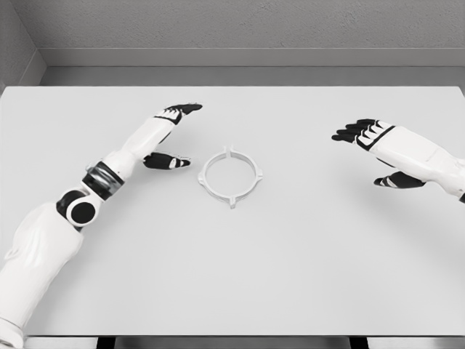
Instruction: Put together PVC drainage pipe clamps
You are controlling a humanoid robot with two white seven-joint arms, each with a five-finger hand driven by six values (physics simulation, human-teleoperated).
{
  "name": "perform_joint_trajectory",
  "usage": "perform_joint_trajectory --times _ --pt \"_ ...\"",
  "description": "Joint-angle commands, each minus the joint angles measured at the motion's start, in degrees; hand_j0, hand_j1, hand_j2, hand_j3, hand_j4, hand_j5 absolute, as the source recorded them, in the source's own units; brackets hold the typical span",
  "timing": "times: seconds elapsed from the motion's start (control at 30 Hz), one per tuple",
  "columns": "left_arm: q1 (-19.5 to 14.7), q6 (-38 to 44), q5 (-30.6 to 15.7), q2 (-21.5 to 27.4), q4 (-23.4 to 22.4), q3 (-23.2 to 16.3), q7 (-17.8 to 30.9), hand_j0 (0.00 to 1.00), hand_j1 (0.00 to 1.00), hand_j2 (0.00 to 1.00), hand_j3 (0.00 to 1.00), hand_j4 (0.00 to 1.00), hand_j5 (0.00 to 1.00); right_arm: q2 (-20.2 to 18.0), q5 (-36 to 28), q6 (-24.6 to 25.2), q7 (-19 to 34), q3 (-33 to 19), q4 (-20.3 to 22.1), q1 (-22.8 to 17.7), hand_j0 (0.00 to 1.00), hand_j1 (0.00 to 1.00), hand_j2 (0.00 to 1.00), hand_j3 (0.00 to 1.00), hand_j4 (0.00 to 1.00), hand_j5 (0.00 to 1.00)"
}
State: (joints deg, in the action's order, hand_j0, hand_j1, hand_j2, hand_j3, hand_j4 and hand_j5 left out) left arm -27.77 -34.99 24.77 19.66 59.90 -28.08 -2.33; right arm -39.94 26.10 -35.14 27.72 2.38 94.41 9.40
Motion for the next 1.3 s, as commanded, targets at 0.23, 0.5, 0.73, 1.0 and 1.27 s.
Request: perform_joint_trajectory --times 0.23,0.5,0.73,1.0,1.27 --pt "1.1 0.0 -0.2 3.3 4.9 -0.9 0.0 1.00 1.00 1.00 1.00 1.00 1.00 -0.1 -0.4 0.1 0.0 0.0 0.1 0.0 1.00 1.00 1.00 1.00 1.00 1.00" --pt "1.4 0.0 0.2 3.2 5.0 -3.4 0.0 1.00 1.00 1.00 1.00 1.00 1.00 -0.1 -0.4 0.1 0.0 0.0 0.0 -0.1 1.00 1.00 1.00 1.00 1.00 1.00" --pt "2.3 0.0 0.4 3.0 4.9 -3.5 0.0 1.00 1.00 1.00 1.00 1.00 1.00 -0.1 -0.3 0.1 0.0 0.0 0.0 0.0 1.00 1.00 1.00 1.00 1.00 1.00" --pt "2.5 0.0 0.5 2.3 4.9 -3.5 0.0 1.00 1.00 1.00 1.00 1.00 1.00 -0.1 -0.3 0.1 0.0 0.0 0.0 -0.1 1.00 1.00 1.00 1.00 1.00 1.00" --pt "2.8 0.0 0.5 1.1 4.9 -3.5 0.0 1.00 1.00 1.00 1.00 1.00 1.00 -0.1 -0.4 0.1 0.0 0.0 0.0 0.0 1.00 1.00 1.00 1.00 1.00 1.00"
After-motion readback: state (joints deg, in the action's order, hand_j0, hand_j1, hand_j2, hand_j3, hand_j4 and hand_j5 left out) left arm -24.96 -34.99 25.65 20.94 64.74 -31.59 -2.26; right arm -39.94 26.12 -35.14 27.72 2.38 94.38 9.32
